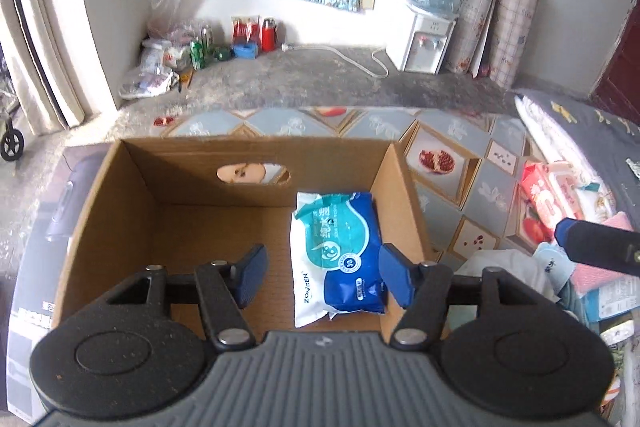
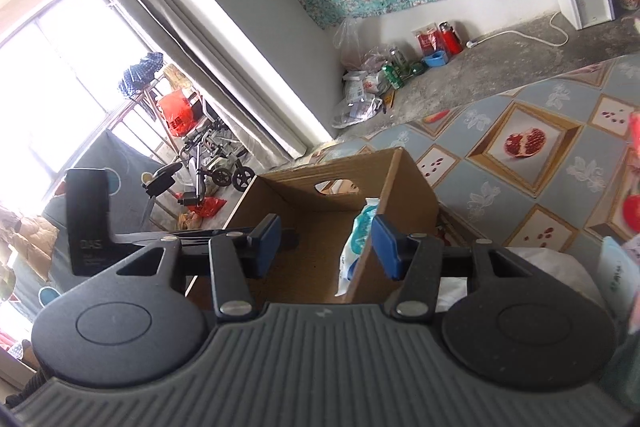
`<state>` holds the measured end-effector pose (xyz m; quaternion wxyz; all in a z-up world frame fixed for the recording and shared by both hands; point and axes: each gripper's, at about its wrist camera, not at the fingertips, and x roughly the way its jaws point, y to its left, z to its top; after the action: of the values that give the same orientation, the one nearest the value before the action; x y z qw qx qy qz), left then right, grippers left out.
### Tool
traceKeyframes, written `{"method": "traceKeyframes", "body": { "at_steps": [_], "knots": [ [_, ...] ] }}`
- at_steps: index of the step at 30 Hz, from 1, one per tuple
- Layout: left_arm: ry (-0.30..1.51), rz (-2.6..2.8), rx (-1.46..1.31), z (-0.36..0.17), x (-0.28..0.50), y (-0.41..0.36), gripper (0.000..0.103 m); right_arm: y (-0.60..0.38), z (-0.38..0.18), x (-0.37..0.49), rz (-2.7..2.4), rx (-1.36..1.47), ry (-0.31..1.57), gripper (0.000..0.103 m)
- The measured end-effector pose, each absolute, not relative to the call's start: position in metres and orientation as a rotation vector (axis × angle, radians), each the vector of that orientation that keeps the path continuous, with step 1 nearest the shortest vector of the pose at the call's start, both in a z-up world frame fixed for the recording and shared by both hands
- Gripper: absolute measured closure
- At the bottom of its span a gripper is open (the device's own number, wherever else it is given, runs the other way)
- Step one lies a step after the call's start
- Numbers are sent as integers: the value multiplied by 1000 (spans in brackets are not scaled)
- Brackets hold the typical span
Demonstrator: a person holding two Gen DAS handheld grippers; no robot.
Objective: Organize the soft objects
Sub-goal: 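Lower the wet-wipes pack into the box and open the right gripper, then move the right gripper to the pink knitted cloth and grasp it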
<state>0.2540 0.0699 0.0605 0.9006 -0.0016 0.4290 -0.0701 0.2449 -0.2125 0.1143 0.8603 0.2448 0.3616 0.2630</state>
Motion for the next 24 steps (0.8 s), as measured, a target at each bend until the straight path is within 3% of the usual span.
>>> {"method": "traceKeyframes", "body": {
  "at_steps": [5,9,17,24],
  "knots": [
    [716,-212,72,99,191,27,29,-272,135,195,448,456,708,52],
    [676,-339,179,99,159,-34,24,-323,139,170,325,408,712,51],
    [672,-537,262,51,146,-149,24,-402,126,178,176,307,810,49],
    [684,-617,410,7,180,-206,25,-424,94,230,166,261,967,49]
  ]
}}
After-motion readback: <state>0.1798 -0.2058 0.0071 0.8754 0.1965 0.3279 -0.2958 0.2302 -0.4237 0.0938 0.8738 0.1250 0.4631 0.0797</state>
